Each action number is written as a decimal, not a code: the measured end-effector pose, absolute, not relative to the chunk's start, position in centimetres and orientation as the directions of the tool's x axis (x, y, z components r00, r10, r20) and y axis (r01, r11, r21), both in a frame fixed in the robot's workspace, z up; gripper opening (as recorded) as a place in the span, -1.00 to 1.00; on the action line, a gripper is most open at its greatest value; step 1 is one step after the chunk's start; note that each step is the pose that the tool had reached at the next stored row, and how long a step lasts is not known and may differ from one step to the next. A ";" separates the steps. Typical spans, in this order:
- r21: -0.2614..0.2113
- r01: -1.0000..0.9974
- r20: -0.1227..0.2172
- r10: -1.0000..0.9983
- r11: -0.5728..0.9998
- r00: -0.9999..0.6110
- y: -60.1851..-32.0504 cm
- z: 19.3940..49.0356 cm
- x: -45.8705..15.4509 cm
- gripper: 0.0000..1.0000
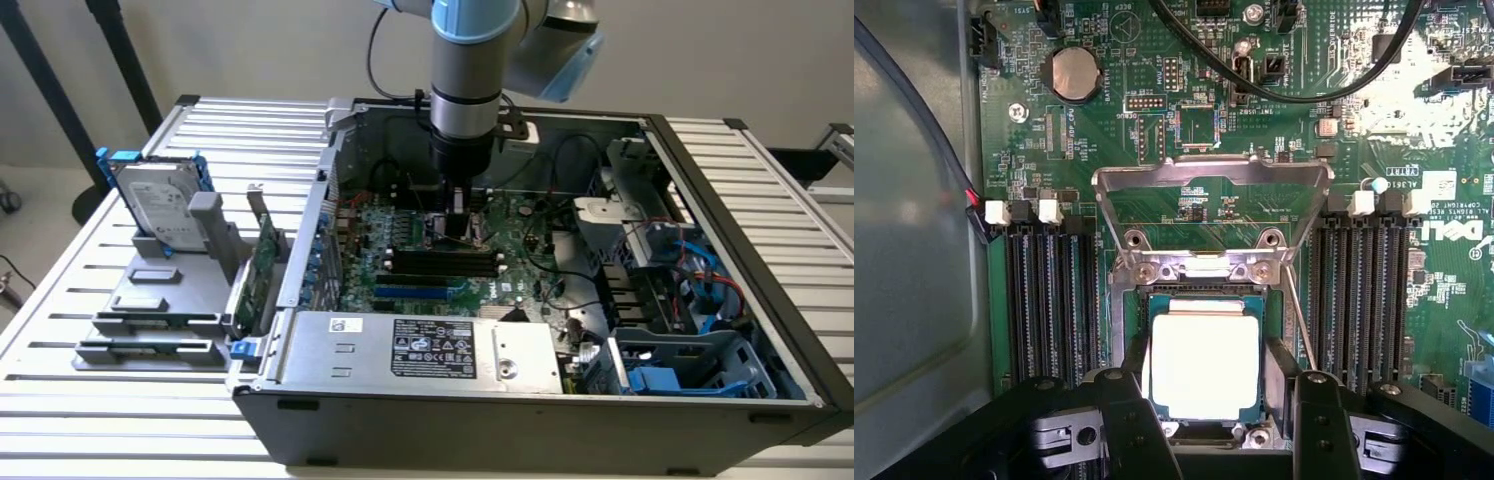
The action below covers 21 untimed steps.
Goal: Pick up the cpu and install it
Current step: 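Place the cpu into insertion slot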
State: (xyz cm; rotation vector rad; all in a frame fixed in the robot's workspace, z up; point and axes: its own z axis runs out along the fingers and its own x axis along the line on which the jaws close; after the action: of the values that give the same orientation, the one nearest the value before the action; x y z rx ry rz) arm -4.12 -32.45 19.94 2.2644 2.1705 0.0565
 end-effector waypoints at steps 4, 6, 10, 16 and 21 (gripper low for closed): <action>0.028 0.999 0.023 0.999 -0.039 0.038 -32.4 19.9 -4.1 0.08; 0.028 0.999 0.023 0.999 -0.037 0.037 -32.4 19.9 -4.1 0.08; 0.028 0.999 0.023 0.999 -0.034 0.033 -32.4 19.9 -4.1 0.08; 0.028 0.999 0.023 0.999 -0.027 0.027 -32.4 19.8 -4.1 0.08; 0.028 0.999 0.023 0.999 -0.023 0.022 -32.4 19.8 -4.1 0.08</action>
State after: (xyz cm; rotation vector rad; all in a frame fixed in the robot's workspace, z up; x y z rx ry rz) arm -4.12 -32.45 19.81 2.2432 2.1927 0.0567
